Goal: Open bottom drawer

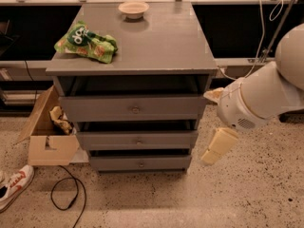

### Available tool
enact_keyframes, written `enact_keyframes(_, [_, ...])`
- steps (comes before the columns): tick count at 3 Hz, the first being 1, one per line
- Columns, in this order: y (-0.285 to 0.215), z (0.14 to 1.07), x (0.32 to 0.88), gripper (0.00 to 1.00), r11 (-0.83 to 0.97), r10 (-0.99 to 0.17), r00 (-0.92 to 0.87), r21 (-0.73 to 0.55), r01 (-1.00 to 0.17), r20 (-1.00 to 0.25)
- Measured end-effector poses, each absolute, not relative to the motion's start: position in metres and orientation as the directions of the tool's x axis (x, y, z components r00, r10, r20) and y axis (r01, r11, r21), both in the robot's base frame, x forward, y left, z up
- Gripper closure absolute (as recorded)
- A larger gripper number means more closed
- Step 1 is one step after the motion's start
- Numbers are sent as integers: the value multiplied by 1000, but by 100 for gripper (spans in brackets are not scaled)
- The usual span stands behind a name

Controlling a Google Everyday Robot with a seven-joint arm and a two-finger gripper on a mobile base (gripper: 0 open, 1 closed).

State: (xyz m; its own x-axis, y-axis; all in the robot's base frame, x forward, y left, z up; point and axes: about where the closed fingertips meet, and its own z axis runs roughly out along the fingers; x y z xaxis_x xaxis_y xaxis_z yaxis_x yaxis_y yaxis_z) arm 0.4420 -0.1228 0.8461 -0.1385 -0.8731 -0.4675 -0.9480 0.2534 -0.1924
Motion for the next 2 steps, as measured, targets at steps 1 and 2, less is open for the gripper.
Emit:
enact_keyframes(1, [-124, 847, 440, 0, 249, -877, -138, -189, -950, -461])
enact_keyframes(2, [-114, 813, 449, 0, 258, -878, -159, -167, -952, -451])
